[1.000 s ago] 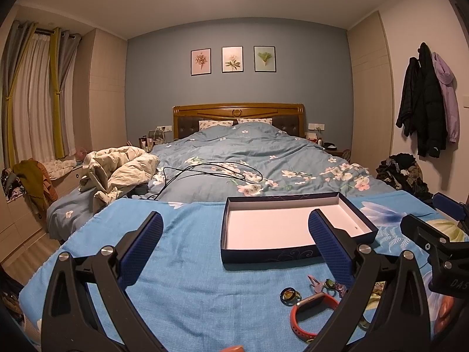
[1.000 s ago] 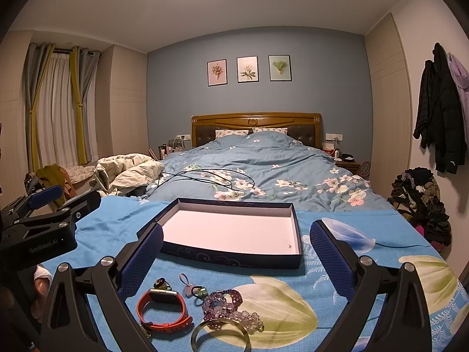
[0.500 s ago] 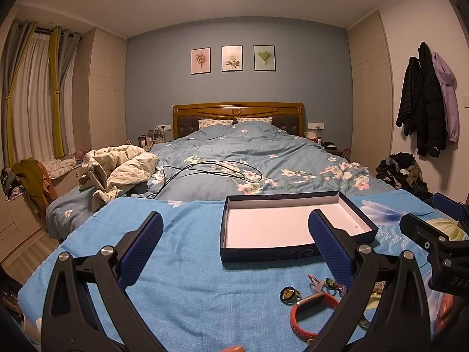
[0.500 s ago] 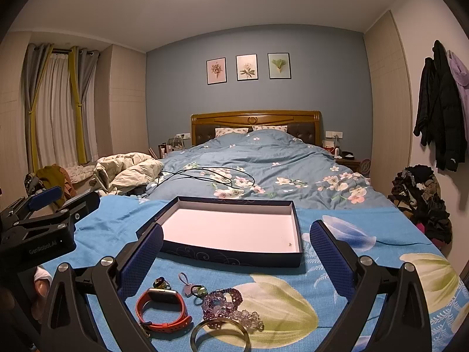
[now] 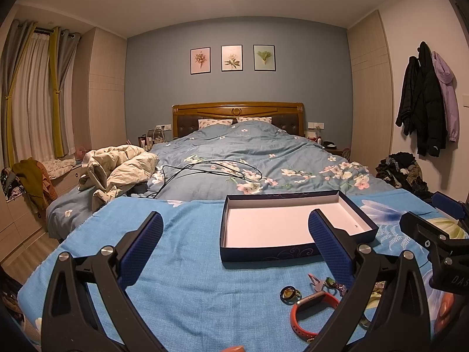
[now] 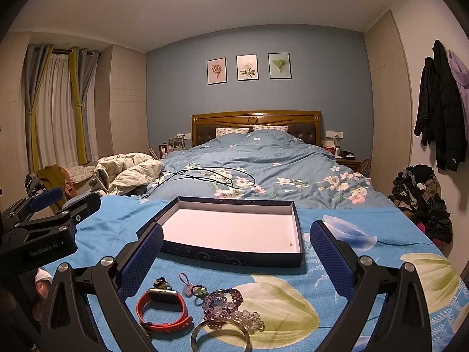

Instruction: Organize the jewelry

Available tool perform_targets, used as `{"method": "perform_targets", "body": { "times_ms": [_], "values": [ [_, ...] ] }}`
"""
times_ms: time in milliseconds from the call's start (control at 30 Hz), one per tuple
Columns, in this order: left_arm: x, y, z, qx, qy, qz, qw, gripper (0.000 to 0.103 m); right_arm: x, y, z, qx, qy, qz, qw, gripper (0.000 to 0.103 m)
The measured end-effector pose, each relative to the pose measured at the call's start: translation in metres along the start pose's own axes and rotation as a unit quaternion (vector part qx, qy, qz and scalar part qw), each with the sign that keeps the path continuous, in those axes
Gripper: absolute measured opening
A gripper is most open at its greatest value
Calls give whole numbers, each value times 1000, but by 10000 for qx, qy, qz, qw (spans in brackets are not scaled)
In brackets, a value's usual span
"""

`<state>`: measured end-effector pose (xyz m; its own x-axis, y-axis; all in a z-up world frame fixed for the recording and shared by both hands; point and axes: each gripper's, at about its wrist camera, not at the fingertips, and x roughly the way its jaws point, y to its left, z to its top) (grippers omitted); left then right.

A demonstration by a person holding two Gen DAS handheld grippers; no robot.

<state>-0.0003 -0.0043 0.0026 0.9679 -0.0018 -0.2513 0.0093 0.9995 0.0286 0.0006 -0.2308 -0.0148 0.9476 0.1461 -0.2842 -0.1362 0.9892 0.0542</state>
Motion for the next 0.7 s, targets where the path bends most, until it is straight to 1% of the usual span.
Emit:
{"method": "perform_targets", "body": {
  "times_ms": [700],
  "values": [
    [0, -1, -1, 10, 12, 7, 10000, 97, 2, 1, -1, 5, -6, 1, 10000, 97]
  ]
}}
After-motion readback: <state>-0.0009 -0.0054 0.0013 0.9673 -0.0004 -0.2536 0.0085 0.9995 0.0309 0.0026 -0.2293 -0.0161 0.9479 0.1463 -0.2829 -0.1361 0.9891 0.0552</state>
